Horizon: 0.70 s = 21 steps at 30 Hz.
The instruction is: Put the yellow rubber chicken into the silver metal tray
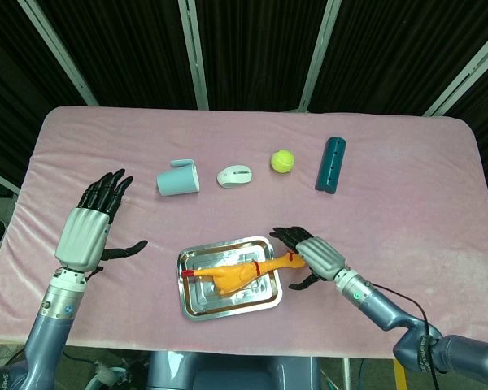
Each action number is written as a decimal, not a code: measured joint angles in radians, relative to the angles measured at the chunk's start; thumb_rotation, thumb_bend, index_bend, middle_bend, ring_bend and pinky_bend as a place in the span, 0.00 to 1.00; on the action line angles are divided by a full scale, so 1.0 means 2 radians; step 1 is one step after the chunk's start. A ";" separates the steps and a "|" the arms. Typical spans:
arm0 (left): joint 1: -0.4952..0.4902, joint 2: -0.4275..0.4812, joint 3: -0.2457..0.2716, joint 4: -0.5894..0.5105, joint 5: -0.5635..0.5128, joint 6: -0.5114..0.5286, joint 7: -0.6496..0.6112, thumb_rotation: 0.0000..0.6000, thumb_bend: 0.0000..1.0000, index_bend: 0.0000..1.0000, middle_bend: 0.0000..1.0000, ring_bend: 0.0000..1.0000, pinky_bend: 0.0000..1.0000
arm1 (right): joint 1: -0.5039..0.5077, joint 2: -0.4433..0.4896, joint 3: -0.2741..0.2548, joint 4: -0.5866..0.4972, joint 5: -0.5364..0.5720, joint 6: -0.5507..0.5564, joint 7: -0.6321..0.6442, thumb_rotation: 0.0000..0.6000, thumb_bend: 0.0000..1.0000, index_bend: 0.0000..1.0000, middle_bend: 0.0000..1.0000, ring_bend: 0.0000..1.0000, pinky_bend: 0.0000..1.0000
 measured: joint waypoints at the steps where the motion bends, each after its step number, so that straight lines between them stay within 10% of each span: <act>1: 0.001 0.002 0.000 0.001 -0.001 0.000 0.000 0.96 0.08 0.00 0.00 0.00 0.10 | -0.004 0.008 0.002 -0.004 0.001 0.008 -0.001 1.00 0.12 0.03 0.11 0.04 0.10; 9: 0.024 0.032 0.003 0.009 -0.024 0.000 -0.004 1.00 0.08 0.00 0.00 0.00 0.07 | -0.053 0.061 0.017 -0.020 0.032 0.089 -0.011 1.00 0.36 0.29 0.29 0.22 0.28; 21: 0.080 0.054 0.030 0.055 -0.019 0.021 -0.061 1.00 0.08 0.00 0.00 0.00 0.05 | -0.162 0.079 0.044 0.016 0.095 0.245 -0.095 1.00 0.37 0.26 0.30 0.19 0.25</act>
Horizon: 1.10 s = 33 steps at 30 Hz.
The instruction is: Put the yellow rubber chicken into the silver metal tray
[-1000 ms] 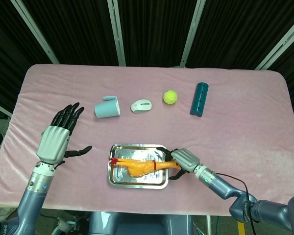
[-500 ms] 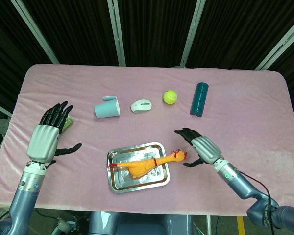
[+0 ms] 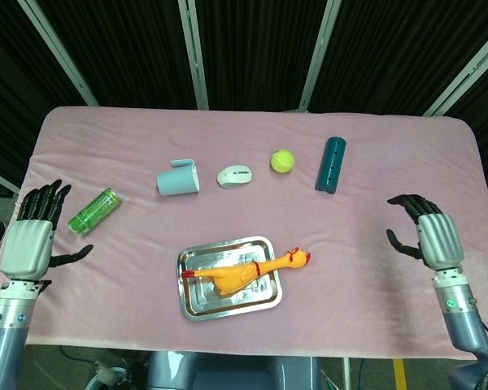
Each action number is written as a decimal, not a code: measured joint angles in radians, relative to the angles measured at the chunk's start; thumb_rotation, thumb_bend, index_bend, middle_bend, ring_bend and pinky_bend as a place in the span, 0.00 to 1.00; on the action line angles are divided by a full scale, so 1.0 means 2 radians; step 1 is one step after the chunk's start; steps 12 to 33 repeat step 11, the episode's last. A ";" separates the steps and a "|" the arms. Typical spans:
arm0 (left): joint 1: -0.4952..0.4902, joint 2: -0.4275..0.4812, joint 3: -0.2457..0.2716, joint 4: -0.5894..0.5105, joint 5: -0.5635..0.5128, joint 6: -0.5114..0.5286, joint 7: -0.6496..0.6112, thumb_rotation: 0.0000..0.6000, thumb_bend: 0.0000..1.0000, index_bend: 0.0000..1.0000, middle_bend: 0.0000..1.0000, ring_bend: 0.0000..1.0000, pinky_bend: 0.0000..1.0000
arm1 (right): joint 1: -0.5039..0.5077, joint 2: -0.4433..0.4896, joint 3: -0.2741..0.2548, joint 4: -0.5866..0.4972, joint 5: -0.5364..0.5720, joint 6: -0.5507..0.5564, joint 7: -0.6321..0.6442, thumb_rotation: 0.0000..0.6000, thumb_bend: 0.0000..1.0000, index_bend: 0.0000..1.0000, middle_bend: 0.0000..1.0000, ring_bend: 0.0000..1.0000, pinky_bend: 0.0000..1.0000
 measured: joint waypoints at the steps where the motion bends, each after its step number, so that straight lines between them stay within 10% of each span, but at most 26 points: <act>1: 0.005 0.000 0.003 0.002 0.003 0.004 -0.004 1.00 0.08 0.00 0.00 0.00 0.05 | -0.010 0.001 -0.001 0.002 0.002 0.010 -0.010 1.00 0.37 0.25 0.30 0.18 0.24; 11: 0.061 -0.003 0.046 0.021 0.044 0.041 -0.027 1.00 0.08 0.00 0.00 0.00 0.05 | -0.074 0.008 -0.023 -0.014 0.000 0.062 -0.043 1.00 0.37 0.21 0.29 0.13 0.19; 33: 0.061 -0.003 0.046 0.021 0.044 0.041 -0.027 1.00 0.08 0.00 0.00 0.00 0.05 | -0.074 0.008 -0.023 -0.014 0.000 0.062 -0.043 1.00 0.37 0.21 0.29 0.13 0.19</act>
